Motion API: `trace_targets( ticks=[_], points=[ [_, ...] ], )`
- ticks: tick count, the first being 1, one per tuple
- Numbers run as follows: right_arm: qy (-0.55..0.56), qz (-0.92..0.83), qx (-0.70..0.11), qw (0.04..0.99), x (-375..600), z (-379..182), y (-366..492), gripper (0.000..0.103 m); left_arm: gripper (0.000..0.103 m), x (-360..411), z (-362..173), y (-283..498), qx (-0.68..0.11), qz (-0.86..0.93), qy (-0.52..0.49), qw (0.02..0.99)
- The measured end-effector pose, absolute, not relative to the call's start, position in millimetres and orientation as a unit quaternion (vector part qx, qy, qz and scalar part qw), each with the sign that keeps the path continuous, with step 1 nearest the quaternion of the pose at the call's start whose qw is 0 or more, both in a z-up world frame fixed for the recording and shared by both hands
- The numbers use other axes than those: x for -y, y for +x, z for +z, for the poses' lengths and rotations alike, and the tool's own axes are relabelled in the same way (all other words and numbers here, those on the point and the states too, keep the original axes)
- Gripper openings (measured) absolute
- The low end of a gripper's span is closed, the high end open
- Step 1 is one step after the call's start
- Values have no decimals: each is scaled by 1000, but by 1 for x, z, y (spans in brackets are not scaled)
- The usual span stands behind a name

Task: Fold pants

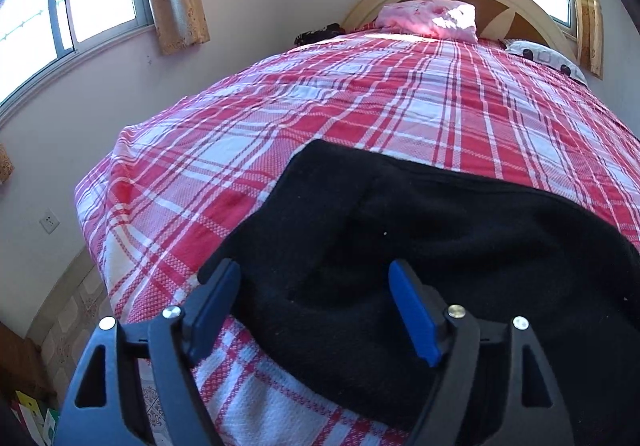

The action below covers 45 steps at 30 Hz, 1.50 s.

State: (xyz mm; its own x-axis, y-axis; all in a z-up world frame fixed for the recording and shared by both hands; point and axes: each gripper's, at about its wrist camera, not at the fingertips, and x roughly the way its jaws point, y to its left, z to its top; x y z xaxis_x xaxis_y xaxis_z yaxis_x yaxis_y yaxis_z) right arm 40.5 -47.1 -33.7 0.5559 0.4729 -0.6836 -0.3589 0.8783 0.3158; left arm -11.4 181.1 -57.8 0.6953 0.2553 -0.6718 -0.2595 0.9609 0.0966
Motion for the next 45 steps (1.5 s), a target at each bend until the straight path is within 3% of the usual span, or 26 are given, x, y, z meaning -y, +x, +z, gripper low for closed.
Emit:
trace_targets(
  ticks=[4, 12, 17, 19, 22, 26, 27, 29, 30, 31, 40, 43, 45],
  points=[
    [153, 274, -404, 859, 42, -33, 77, 64, 80, -181, -58, -12, -365, 140, -4, 920],
    [251, 288, -432, 816, 42, -41, 133, 74, 81, -182, -58, -11, -365, 136, 0, 921],
    [450, 237, -324, 798, 113, -52, 149, 74, 81, -182, -58, -10, -367, 134, 1, 921],
    [506, 235, -316, 768, 131, -69, 151, 68, 83, -184, -58, -10, -369, 129, 0, 920],
    [482, 249, -304, 783, 127, -54, 143, 68, 86, -186, -59, -9, -370, 131, -4, 920],
    [298, 230, -354, 856, 82, -18, 141, 68, 86, -184, -59, -9, -370, 137, -4, 919],
    [271, 224, -367, 861, 73, -17, 144, 66, 86, -185, -59, -9, -369, 137, -4, 919],
    [233, 212, -409, 856, 55, -29, 154, 51, 86, -185, -59, -9, -370, 136, -4, 919],
    [222, 207, -428, 851, 51, -37, 159, 19, 86, -185, -59, -9, -373, 134, -5, 918],
    [215, 203, -447, 844, 47, -49, 160, 7, 86, -186, -59, -9, -374, 133, -5, 918],
    [281, 154, -377, 869, 87, -44, 142, 6, 87, -185, -60, -10, -365, 136, 1, 921],
    [241, 84, -380, 889, 85, -53, 160, 1, 87, -188, -57, -9, -370, 128, 1, 920],
    [297, 94, -374, 873, 102, -59, 162, 1, 87, -191, -50, -10, -374, 117, -8, 920]
  ],
)
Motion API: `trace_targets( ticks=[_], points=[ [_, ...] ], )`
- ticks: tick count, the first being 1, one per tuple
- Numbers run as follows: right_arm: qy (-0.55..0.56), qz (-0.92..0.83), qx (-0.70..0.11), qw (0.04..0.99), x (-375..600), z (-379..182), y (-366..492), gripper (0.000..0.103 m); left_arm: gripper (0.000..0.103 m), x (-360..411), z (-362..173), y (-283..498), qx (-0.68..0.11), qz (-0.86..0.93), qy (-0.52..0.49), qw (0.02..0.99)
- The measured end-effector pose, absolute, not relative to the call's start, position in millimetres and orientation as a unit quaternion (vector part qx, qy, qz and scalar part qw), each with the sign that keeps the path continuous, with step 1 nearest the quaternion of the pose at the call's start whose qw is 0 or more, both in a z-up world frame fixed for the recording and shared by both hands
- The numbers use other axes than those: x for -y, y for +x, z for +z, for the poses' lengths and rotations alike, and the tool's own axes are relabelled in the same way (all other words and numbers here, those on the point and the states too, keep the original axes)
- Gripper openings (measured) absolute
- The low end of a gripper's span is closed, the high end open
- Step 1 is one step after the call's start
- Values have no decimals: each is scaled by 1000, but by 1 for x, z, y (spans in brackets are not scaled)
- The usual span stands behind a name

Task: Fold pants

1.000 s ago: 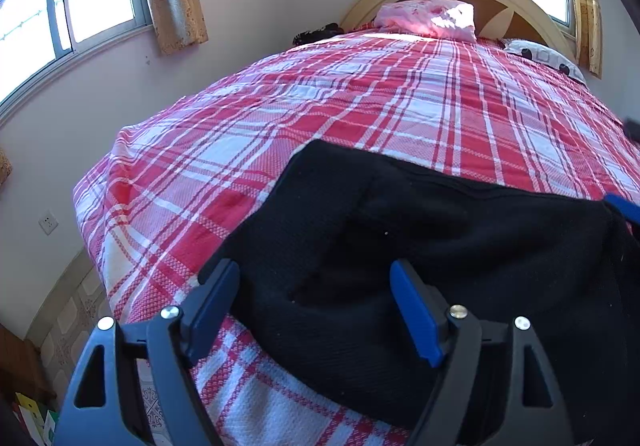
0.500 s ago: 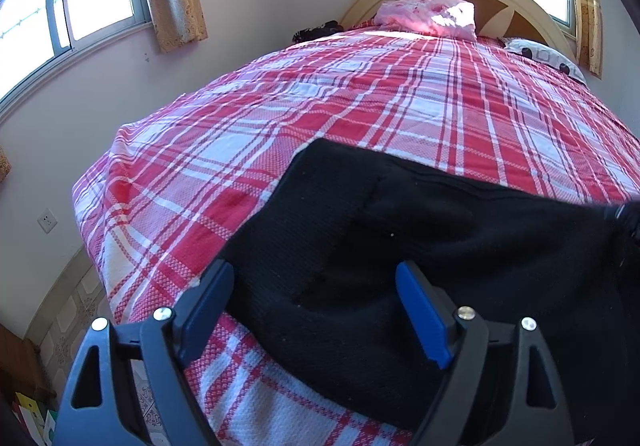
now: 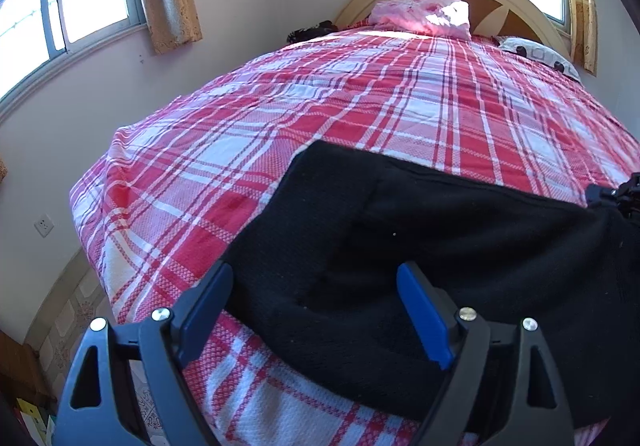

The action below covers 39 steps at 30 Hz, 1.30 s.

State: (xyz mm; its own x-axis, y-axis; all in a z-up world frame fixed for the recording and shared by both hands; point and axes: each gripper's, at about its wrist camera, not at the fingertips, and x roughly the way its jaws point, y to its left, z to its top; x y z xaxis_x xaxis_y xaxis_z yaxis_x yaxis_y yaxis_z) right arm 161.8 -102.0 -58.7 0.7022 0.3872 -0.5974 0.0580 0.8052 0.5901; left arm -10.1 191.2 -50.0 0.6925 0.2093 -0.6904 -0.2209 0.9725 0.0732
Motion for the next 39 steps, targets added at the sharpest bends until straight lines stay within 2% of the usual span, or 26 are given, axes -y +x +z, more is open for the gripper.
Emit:
trace_targets(
  ticks=[5, 8, 11, 15, 18, 20, 21, 22, 27, 30, 32, 33, 34, 35, 36, 39],
  points=[
    [272, 62, -257, 925, 136, 8, 93, 1, 88, -192, -19, -18, -336, 77, -62, 937],
    [293, 37, -216, 931, 174, 30, 43, 2, 88, -174, -25, -5, -359, 52, -52, 931],
    [322, -36, -189, 927, 237, 35, -19, 3, 89, -159, -49, 10, -408, 66, -31, 910],
    [371, -148, -150, 905, 325, 29, -102, 4, 98, -146, -54, 9, -391, 102, 6, 915],
    [406, -231, -124, 875, 387, 22, -158, 7, 103, -155, -57, 10, -394, 120, -29, 911],
    [422, -272, -115, 857, 424, 17, -183, 32, 103, -151, -57, 9, -390, 125, -20, 912],
    [429, -280, -111, 852, 438, 15, -189, 60, 103, -150, -58, 8, -386, 130, -15, 913],
    [435, -283, -102, 848, 448, 13, -194, 69, 103, -148, -59, 6, -377, 136, -12, 916],
    [431, -277, -97, 853, 474, 20, -192, 69, 103, -142, -61, 1, -358, 162, -6, 920],
    [400, -289, -137, 859, 484, 25, -169, 56, 103, -142, -60, 3, -362, 170, -10, 917],
    [383, -303, -162, 858, 490, 22, -158, 54, 103, -141, -61, 3, -363, 172, -10, 916],
    [377, -310, -172, 856, 492, 19, -154, 51, 103, -141, -61, 3, -363, 172, -9, 916],
    [373, -314, -181, 854, 494, 16, -150, 32, 103, -141, -61, 4, -364, 173, -9, 915],
    [365, -315, -193, 854, 494, 14, -147, 18, 103, -141, -61, 4, -364, 173, -8, 915],
    [354, -318, -209, 854, 493, 14, -142, 10, 103, -141, -61, 4, -364, 173, -8, 915],
    [332, -313, -206, 866, 481, 21, -144, 10, 103, -141, -61, 4, -364, 172, -9, 915]
  ],
)
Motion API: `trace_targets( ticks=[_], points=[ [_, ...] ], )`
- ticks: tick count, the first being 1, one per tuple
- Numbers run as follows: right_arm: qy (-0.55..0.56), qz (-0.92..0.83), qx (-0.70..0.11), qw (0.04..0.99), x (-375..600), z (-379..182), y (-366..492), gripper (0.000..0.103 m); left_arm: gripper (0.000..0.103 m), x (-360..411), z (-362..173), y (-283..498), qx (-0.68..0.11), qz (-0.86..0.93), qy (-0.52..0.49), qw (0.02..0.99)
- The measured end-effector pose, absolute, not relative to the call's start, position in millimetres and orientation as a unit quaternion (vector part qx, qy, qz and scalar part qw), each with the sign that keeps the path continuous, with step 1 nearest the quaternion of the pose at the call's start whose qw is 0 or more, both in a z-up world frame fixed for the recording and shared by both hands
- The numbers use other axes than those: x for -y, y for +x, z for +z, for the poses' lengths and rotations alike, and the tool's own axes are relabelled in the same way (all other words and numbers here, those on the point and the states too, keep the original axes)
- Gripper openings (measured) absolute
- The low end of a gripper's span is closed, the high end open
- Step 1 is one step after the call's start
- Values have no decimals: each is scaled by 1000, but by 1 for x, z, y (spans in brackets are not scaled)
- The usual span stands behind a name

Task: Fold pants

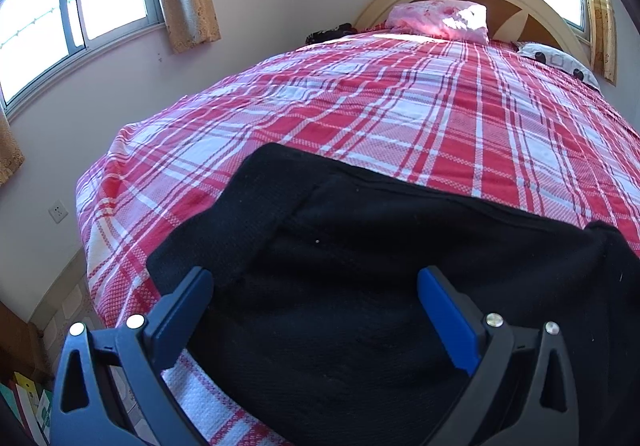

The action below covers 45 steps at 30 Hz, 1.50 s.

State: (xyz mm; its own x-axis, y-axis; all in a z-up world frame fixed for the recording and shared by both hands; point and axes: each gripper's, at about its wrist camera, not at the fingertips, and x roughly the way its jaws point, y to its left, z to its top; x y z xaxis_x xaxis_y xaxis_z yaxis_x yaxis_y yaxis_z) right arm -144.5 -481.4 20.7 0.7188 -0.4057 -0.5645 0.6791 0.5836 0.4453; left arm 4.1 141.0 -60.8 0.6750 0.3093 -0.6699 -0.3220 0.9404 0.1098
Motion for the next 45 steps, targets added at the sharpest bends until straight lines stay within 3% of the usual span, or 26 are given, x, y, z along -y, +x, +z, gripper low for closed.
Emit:
trace_targets(
  ticks=[9, 12, 19, 23, 24, 26, 27, 28, 32, 33, 36, 39, 45],
  points=[
    [408, -221, -58, 884, 456, 77, -270, 10, 103, -141, -60, 5, -372, 173, -14, 912],
    [440, -218, -84, 867, 459, 52, -307, 10, 103, -141, -60, 5, -371, 173, -14, 912],
    [427, -352, -242, 797, 464, -23, -352, 12, 103, -142, -60, 8, -380, 175, -15, 908],
    [407, -384, -208, 802, 470, -12, -364, 12, 103, -140, -60, 7, -378, 179, -13, 908],
    [424, -349, -192, 814, 473, -8, -362, 14, 103, -140, -60, 7, -379, 178, -13, 908],
    [455, -297, -171, 822, 480, -3, -352, 36, 103, -140, -60, 7, -379, 179, -13, 908],
    [459, -287, -170, 823, 483, -2, -347, 58, 103, -140, -60, 7, -379, 180, -13, 908],
    [457, -282, -171, 826, 485, 0, -339, 65, 103, -139, -60, 7, -378, 181, -13, 908],
    [460, -282, -230, 810, 485, -11, -308, 65, 103, -139, -59, 8, -379, 184, -11, 907],
    [459, -283, -249, 804, 484, -16, -302, 63, 103, -139, -59, 8, -379, 185, -11, 907],
    [439, -252, -279, 816, 472, -21, -281, 9, 103, -138, -59, 9, -378, 189, -9, 906],
    [420, -213, -269, 840, 460, -7, -269, 7, 103, -137, -59, 9, -378, 191, -8, 906],
    [383, -92, -110, 912, 447, 53, -301, 7, 103, -137, -59, 10, -378, 191, -9, 906]
  ],
)
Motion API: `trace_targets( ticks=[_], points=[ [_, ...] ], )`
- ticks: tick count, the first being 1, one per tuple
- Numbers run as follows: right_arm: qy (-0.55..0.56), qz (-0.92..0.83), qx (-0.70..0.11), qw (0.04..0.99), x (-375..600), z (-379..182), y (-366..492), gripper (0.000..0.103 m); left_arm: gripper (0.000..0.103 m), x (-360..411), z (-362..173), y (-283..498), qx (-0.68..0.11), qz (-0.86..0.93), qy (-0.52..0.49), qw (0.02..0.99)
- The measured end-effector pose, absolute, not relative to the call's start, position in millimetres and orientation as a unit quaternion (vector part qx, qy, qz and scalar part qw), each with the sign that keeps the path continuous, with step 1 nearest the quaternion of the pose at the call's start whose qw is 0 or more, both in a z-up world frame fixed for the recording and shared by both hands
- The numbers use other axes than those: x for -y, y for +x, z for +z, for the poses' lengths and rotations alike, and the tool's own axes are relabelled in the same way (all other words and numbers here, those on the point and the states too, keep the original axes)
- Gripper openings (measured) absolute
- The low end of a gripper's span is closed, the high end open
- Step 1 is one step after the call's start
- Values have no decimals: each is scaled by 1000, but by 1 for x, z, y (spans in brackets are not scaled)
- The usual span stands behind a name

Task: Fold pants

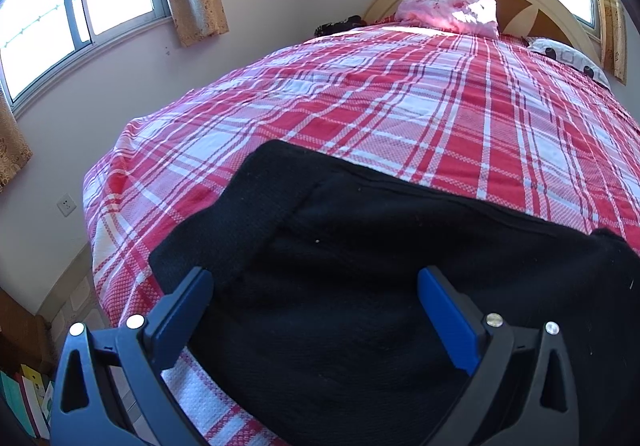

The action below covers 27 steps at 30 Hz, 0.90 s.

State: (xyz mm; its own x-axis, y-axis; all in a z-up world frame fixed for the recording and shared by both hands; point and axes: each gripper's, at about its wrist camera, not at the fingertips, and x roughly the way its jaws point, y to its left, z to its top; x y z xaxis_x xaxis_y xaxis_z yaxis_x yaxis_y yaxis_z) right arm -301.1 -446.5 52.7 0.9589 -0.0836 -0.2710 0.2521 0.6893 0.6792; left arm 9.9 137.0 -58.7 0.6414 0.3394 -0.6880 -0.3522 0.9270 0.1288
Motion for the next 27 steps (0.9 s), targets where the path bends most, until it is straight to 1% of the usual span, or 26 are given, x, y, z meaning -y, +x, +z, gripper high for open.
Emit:
trace_targets(
  ticks=[1, 2, 4, 5, 6, 7, 8, 11, 15, 16, 17, 18, 19, 20, 21, 23, 24, 25, 26, 27],
  points=[
    [368, -102, -118, 917, 449, 55, -306, 7, 103, -137, -59, 9, -377, 192, -8, 906],
    [349, -128, -145, 917, 457, 51, -309, 7, 103, -136, -59, 10, -377, 192, -7, 906],
    [296, -223, -248, 895, 476, 28, -305, 7, 103, -136, -59, 10, -375, 195, -4, 906],
    [275, -283, -287, 873, 486, 16, -305, 7, 103, -135, -59, 10, -374, 196, -2, 906],
    [268, -316, -303, 858, 495, 9, -308, 7, 103, -134, -60, 10, -374, 197, -1, 906],
    [279, -345, -303, 844, 506, 1, -315, 7, 103, -134, -60, 10, -373, 197, 0, 907],
    [296, -356, -285, 839, 512, -1, -324, 7, 103, -134, -60, 10, -373, 197, 0, 907],
    [378, -316, -203, 846, 519, -6, -345, 7, 103, -133, -60, 10, -373, 199, 2, 906],
    [384, -259, -209, 861, 503, -11, -320, 8, 103, -130, -60, 10, -370, 206, 12, 906],
    [383, -244, -213, 865, 499, -11, -313, 9, 103, -129, -60, 10, -369, 207, 15, 906],
    [381, -227, -221, 869, 497, -13, -301, 12, 103, -129, -60, 10, -370, 207, 15, 906],
    [375, -219, -231, 871, 491, -13, -297, 23, 103, -129, -60, 10, -370, 207, 14, 906],
    [365, -217, -244, 872, 490, -15, -285, 42, 103, -129, -60, 10, -370, 207, 14, 906],
    [355, -217, -255, 873, 490, -19, -276, 50, 103, -129, -60, 10, -369, 207, 14, 906],
    [349, -217, -261, 873, 489, -21, -269, 56, 103, -129, -60, 10, -369, 207, 14, 906],
    [346, -205, -262, 877, 487, -23, -256, 56, 103, -129, -60, 10, -368, 208, 15, 906],
    [333, -219, -261, 879, 484, -23, -253, 49, 103, -128, -60, 10, -368, 209, 16, 906],
    [304, -244, -261, 883, 478, -20, -250, 17, 103, -128, -60, 10, -367, 210, 17, 906],
    [282, -250, -265, 888, 474, -19, -248, 2, 103, -128, -60, 10, -367, 211, 19, 906],
    [262, -257, -275, 889, 470, -16, -245, 3, 103, -127, -60, 10, -367, 212, 20, 906]
  ],
)
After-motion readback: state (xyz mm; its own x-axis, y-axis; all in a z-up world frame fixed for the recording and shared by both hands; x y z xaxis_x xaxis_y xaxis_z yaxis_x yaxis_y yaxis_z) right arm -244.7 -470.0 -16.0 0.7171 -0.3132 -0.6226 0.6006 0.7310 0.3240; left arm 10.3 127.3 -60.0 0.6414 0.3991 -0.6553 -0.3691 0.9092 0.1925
